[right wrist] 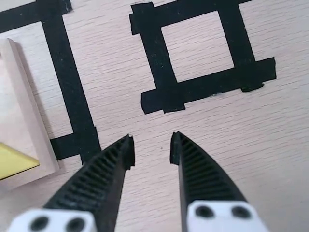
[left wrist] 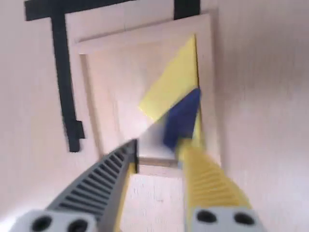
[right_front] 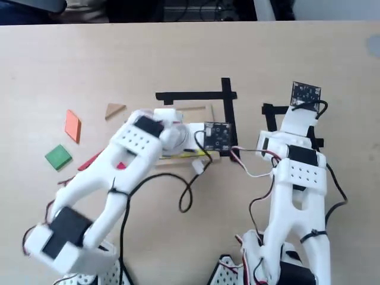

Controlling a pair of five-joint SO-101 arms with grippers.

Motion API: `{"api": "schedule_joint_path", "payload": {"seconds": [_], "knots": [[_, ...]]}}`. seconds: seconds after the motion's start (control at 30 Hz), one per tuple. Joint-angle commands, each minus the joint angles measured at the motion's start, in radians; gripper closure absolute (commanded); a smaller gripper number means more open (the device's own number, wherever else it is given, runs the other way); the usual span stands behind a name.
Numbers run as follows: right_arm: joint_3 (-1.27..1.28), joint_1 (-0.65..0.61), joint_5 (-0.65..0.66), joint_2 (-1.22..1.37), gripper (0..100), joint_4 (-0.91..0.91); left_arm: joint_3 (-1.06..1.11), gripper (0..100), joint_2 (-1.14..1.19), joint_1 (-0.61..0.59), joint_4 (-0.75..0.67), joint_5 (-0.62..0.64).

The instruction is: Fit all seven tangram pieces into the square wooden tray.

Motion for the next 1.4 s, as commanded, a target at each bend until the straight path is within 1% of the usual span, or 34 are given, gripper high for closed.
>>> {"api": "schedule_joint_path", "payload": {"seconds": [0.0, 0.1, 0.2, 0.33, 0.5, 0.67, 0.77, 0.83, 0.93, 1.0, 1.1, 1.2, 1.27, 1.37], "knots": [[-0.002, -0.006, -0.005, 0.001, 86.4, -0.014, -0.191, 97, 0.091, 0.007, 0.077, -0.029], [-0.008, 0.063, -0.012, -0.005, 86.4, -0.014, -0.280, 97, 0.172, 0.002, 0.095, -0.048], [-0.012, 0.129, -0.021, -0.007, 86.4, -0.014, -0.329, 97, 0.221, 0.002, 0.100, -0.037], [-0.013, 0.129, -0.040, -0.007, 86.4, -0.014, -0.329, 97, 0.226, -0.005, 0.092, -0.009], [-0.021, 0.127, -0.041, -0.007, 86.4, -0.014, -0.344, 97, 0.209, -0.067, 0.084, 0.084], [-0.022, 0.127, -0.040, -0.005, 86.4, -0.015, -0.283, 97, 0.052, -0.071, 0.118, 0.155], [-0.022, 0.124, -0.035, -0.005, 86.4, -0.015, -0.220, 97, -0.123, -0.070, 0.138, 0.201], [-0.027, 0.097, -0.034, -0.007, 86.8, -0.009, -0.170, 97, -0.256, -0.081, 0.133, 0.238], [-0.054, 0.048, -0.029, -0.007, 93.4, 0.037, -0.077, 97, -0.439, -0.124, 0.135, 0.327], [-0.097, 0.020, 0.008, -0.002, 98.8, 0.084, -0.013, 97, -0.543, -0.165, 0.133, 0.402], [-0.160, -0.031, 0.057, -0.001, 98.6, 0.176, 0.081, 97, -0.655, -0.265, 0.133, 0.551], [-0.229, -0.092, 0.057, 0.001, 98.7, 0.253, 0.179, 97, -0.733, -0.387, 0.133, 0.723], [-0.277, -0.129, 0.057, 0.001, 98.7, 0.293, 0.255, 97, -0.781, -0.449, 0.133, 0.830], [-0.348, -0.192, 0.057, 0.001, 98.7, 0.361, 0.392, 97, -0.878, -0.527, 0.133, 0.957]]}}
